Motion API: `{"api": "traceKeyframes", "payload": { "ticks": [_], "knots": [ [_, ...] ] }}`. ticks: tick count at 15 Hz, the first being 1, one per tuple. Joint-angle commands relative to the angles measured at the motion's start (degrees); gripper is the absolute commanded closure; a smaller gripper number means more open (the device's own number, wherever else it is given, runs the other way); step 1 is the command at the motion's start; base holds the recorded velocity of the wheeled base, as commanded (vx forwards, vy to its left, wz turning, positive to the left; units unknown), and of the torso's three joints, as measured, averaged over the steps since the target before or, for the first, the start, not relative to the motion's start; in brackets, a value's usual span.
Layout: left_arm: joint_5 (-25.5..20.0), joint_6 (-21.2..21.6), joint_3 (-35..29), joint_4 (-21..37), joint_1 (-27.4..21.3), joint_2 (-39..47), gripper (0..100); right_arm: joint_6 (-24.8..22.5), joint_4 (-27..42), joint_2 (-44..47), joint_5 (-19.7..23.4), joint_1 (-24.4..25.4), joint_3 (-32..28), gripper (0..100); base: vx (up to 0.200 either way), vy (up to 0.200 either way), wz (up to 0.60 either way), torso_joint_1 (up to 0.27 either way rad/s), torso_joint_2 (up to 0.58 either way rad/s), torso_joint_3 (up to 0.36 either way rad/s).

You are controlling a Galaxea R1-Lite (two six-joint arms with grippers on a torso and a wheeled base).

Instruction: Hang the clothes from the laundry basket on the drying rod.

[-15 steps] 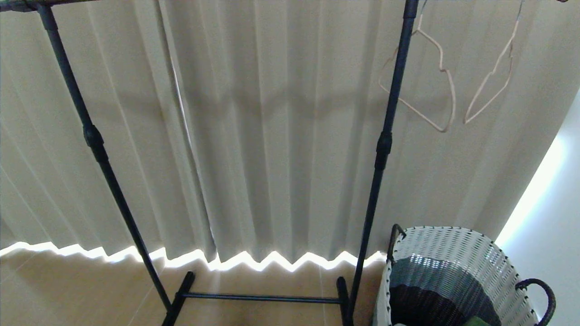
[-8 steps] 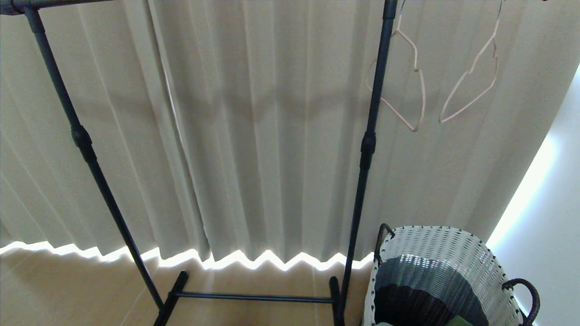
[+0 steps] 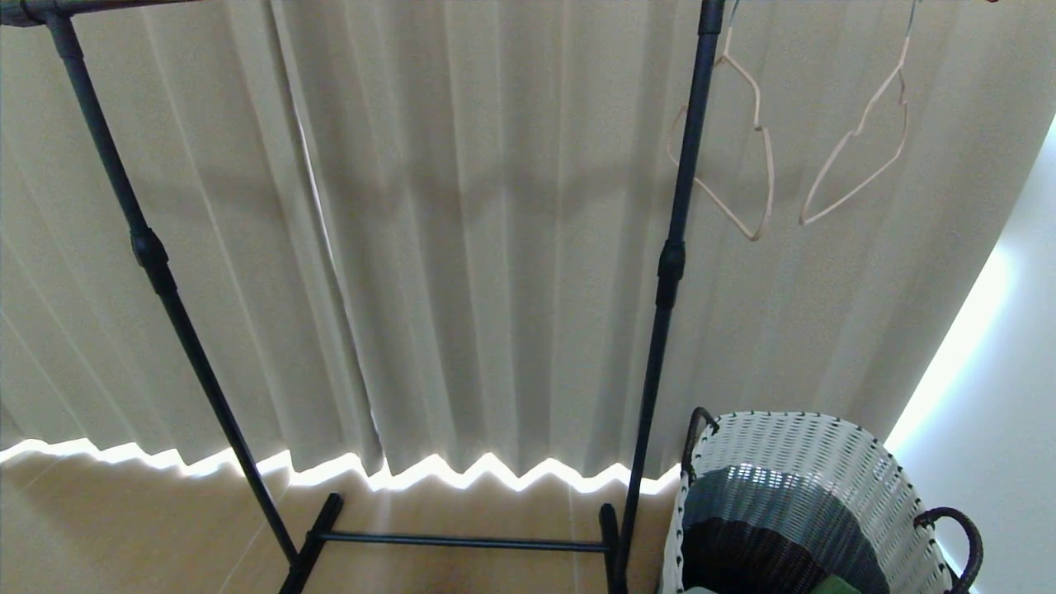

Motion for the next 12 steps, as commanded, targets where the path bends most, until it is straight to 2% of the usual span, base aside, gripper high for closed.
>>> {"api": "traceKeyframes", "payload": {
  "ticks": [1, 2, 4, 5, 6, 7, 8, 9, 10, 12],
  "knots": [
    [0.0, 0.0, 0.0, 0.0, 0.0, 0.0, 0, -3.7, 2.9, 8.1, -0.2, 3.2, -4.6, 0, 0.000, 0.000, 0.00, 0.000, 0.00, 0.000],
    [0.0, 0.0, 0.0, 0.0, 0.0, 0.0, 0, -5.3, 3.8, 12.1, -0.7, 4.3, -5.6, 0, 0.000, 0.000, 0.00, 0.000, 0.00, 0.000],
    [0.0, 0.0, 0.0, 0.0, 0.0, 0.0, 0, -13.9, 4.1, 27.7, -2.2, 4.6, -8.0, 0, 0.000, 0.000, 0.00, 0.000, 0.00, 0.000],
    [0.0, 0.0, 0.0, -0.1, 0.0, 0.0, 0, -15.5, 4.0, 30.5, -2.5, 4.6, -8.2, 0, 0.000, 0.000, 0.00, 0.000, 0.00, 0.000],
    [0.0, -0.1, 0.0, 0.0, 0.0, 0.0, 0, -21.1, 3.8, 39.6, -2.8, 4.6, -8.2, 0, 0.000, 0.000, 0.00, 0.000, 0.00, 0.000],
    [0.0, -0.1, 0.0, 0.0, 0.0, 0.0, 0, -24.5, 3.2, 45.0, -2.7, 4.6, -8.0, 0, 0.000, 0.000, 0.00, 0.000, 0.00, 0.000],
    [0.0, -0.1, 0.0, 0.0, 0.0, 0.0, 0, -27.1, 2.0, 49.7, -2.3, 4.7, -7.9, 0, 0.000, 0.000, 0.00, 0.000, 0.00, 0.000],
    [0.0, -0.1, 0.0, 0.0, 0.0, 0.0, 0, -27.4, 1.8, 50.1, -2.2, 4.8, -7.9, 0, 0.000, 0.000, 0.00, 0.000, 0.00, 0.000],
    [0.0, -0.1, 0.0, 0.0, 0.0, 0.0, 0, -32.1, -1.7, 58.5, -0.4, 6.2, -7.6, 0, 0.000, 0.000, 0.00, 0.000, 0.00, 0.000],
    [0.0, -0.1, 0.0, 0.0, 0.0, 0.0, 0, -33.5, -3.1, 63.2, 1.5, 8.9, -7.4, 0, 0.000, 0.000, 0.00, 0.000, 0.00, 0.000]
  ]
}}
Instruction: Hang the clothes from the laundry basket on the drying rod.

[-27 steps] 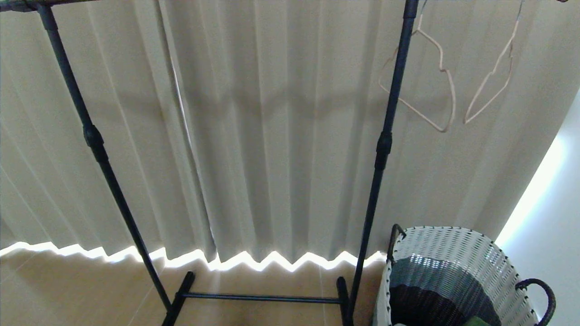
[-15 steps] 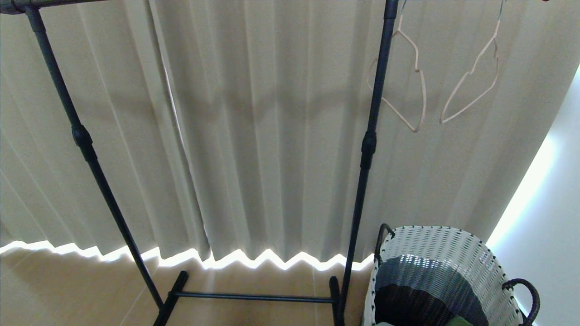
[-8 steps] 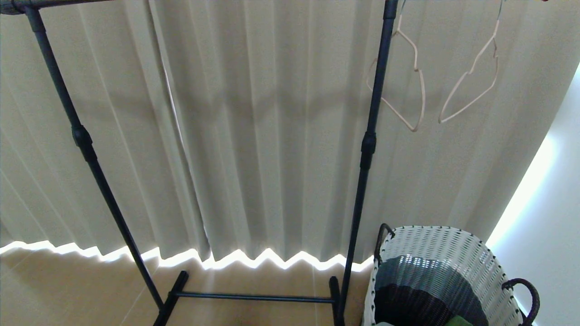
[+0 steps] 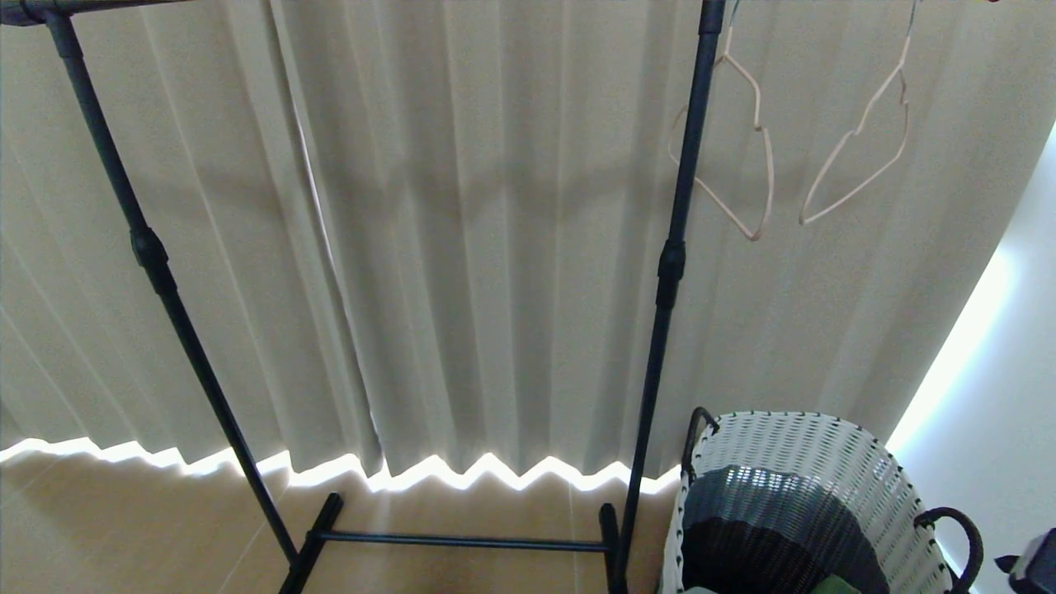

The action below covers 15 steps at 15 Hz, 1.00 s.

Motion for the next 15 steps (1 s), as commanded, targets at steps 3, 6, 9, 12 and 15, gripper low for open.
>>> {"api": "traceKeyframes", "payload": {
  "ticks": [3, 6, 9, 12, 15],
  "knots": [
    [0.0, 0.0, 0.0, 0.0, 0.0, 0.0, 0, -3.0, -1.9, 17.2, 1.4, 8.9, 1.6, 0, 0.000, 0.000, 0.00, 0.000, 0.00, 0.000],
    [0.0, 0.0, 0.0, 0.0, 0.0, 0.0, 0, -2.9, -3.8, 23.2, 1.2, 10.0, 1.9, 0, 0.000, 0.000, 0.00, 0.000, 0.00, 0.000],
    [0.0, 0.0, 0.0, 0.0, 0.0, 0.0, 0, -2.8, -10.7, 30.9, -1.1, 9.6, 3.0, 0, 0.000, 0.000, 0.00, 0.000, 0.00, 0.000],
    [0.0, 0.0, 0.0, -0.1, 0.0, 0.0, 0, -2.8, -15.8, 36.2, -5.1, 8.0, 3.0, 0, 0.000, 0.000, 0.00, 0.000, 0.00, 0.000],
    [0.0, 0.0, 0.0, 0.0, 0.0, 0.0, 0, -2.8, -20.5, 40.6, -6.0, 6.4, 3.0, 0, 0.000, 0.000, 0.00, 0.000, 0.00, 0.000]
  ]
}}
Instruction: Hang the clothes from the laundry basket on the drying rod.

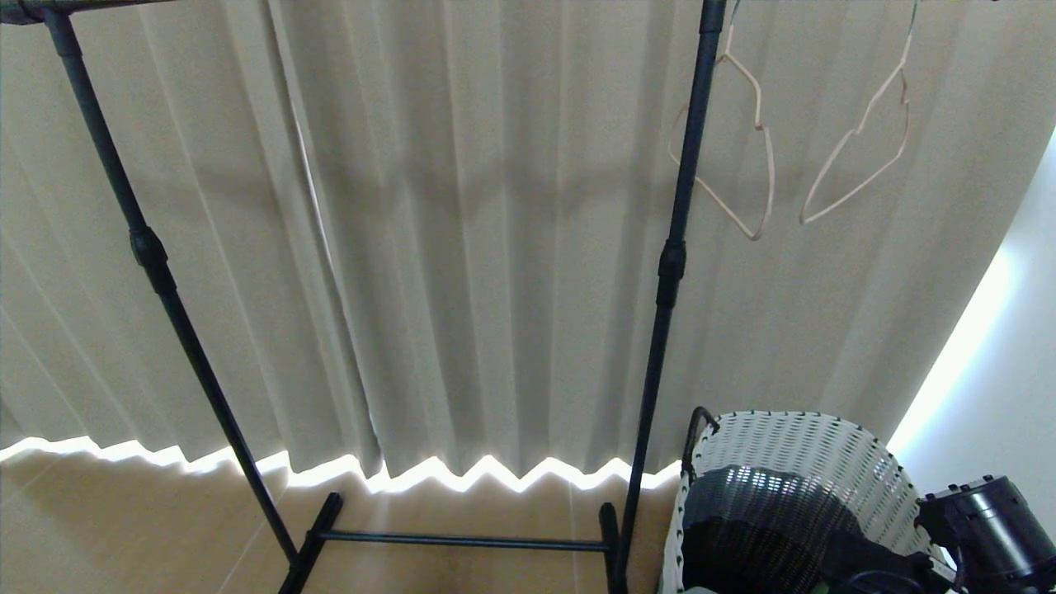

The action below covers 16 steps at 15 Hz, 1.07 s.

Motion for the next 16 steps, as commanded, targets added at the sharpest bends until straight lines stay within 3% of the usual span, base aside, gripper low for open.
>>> {"api": "traceKeyframes", "payload": {
  "ticks": [1, 4, 5, 9, 11, 16],
  "knots": [
    [0.0, 0.0, 0.0, 0.0, 0.0, 0.0, 0, 0.0, -2.0, 5.2, -0.2, -1.4, 0.1, 0, 0.000, 0.000, 0.00, 0.000, 0.00, 0.000],
    [0.0, 0.0, 0.0, 0.0, 0.0, 0.0, 0, 0.0, -5.6, 6.5, -0.6, -1.6, 1.2, 0, 0.000, 0.000, 0.00, 0.000, 0.00, 0.000],
    [0.0, 0.0, 0.0, 0.0, 0.0, 0.0, 0, 0.0, -6.4, 6.2, -0.7, -1.6, 2.0, 100, 0.000, 0.000, 0.00, 0.000, 0.00, 0.000],
    [0.1, -0.1, 0.0, 0.0, 0.0, 0.0, 0, 0.0, -12.1, 3.9, -1.8, -1.6, 4.7, 100, 0.000, 0.000, 0.00, 0.000, 0.00, 0.000],
    [0.1, -0.1, 0.0, 0.0, 0.0, 0.0, 0, 0.1, -16.4, -1.4, -3.8, -1.7, 7.6, 100, 0.000, 0.000, 0.00, 0.000, 0.00, 0.000],
    [0.0, 0.0, 0.0, 0.0, 0.0, 0.0, 0, 0.4, -16.1, -21.1, -3.5, -12.2, 8.6, 100, 0.000, 0.000, 0.00, 0.000, 0.00, 0.000]
  ]
}}
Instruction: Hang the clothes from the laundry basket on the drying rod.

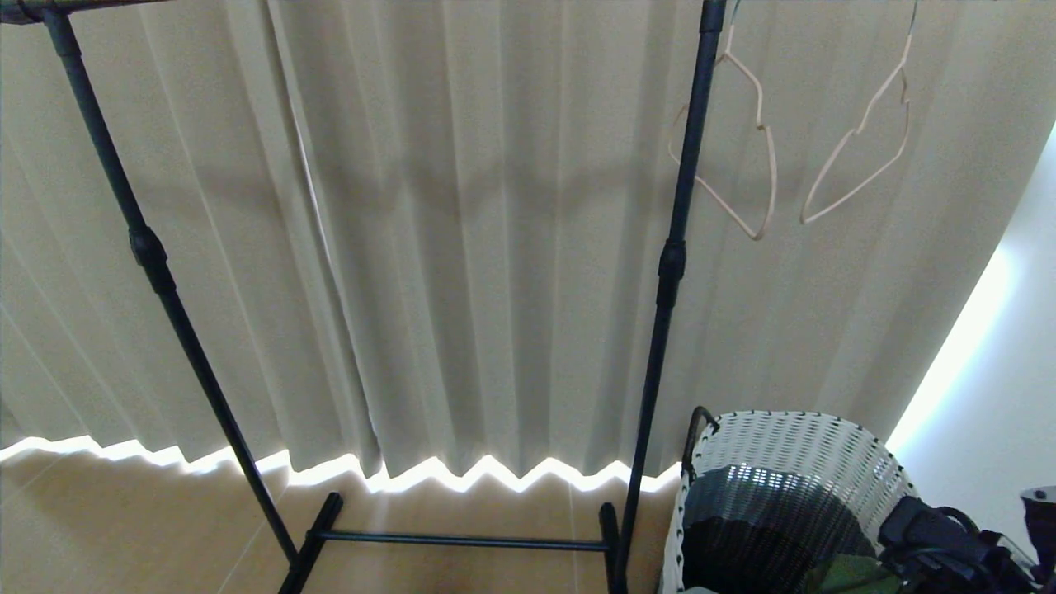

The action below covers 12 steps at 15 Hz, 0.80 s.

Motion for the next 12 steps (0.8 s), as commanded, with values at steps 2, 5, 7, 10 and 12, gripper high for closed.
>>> {"api": "traceKeyframes", "payload": {
  "ticks": [2, 5, 7, 10, 12],
  "knots": [
    [0.0, 0.0, 0.0, 0.0, 0.0, 0.0, 0, 1.7, 0.1, -15.1, 0.2, -6.5, 0.7, 100, 0.000, 0.000, 0.00, 0.000, 0.00, 0.000],
    [0.0, 0.0, 0.0, 0.0, 0.0, 0.0, 0, 6.8, 1.5, -20.7, 0.6, -6.5, 0.7, 100, 0.000, 0.000, 0.00, 0.000, 0.00, 0.000],
    [0.0, 0.0, 0.0, 0.0, 0.0, 0.0, 0, 8.0, 1.8, -23.4, 0.6, -6.5, 0.6, 100, -0.200, 0.000, 0.00, 0.000, 0.00, 0.000],
    [0.0, 0.0, 0.0, 0.0, 0.0, 0.0, 0, 7.9, 1.9, -24.8, 0.5, -6.5, 0.7, 100, -0.200, 0.000, 0.00, 0.006, 0.00, 0.002],
    [0.0, 0.0, 0.0, 0.0, 0.0, 0.0, 0, 7.9, 1.9, -25.2, 0.5, -6.5, 0.7, 100, -0.200, 0.000, 0.00, 0.002, 0.00, 0.000]
  ]
}}
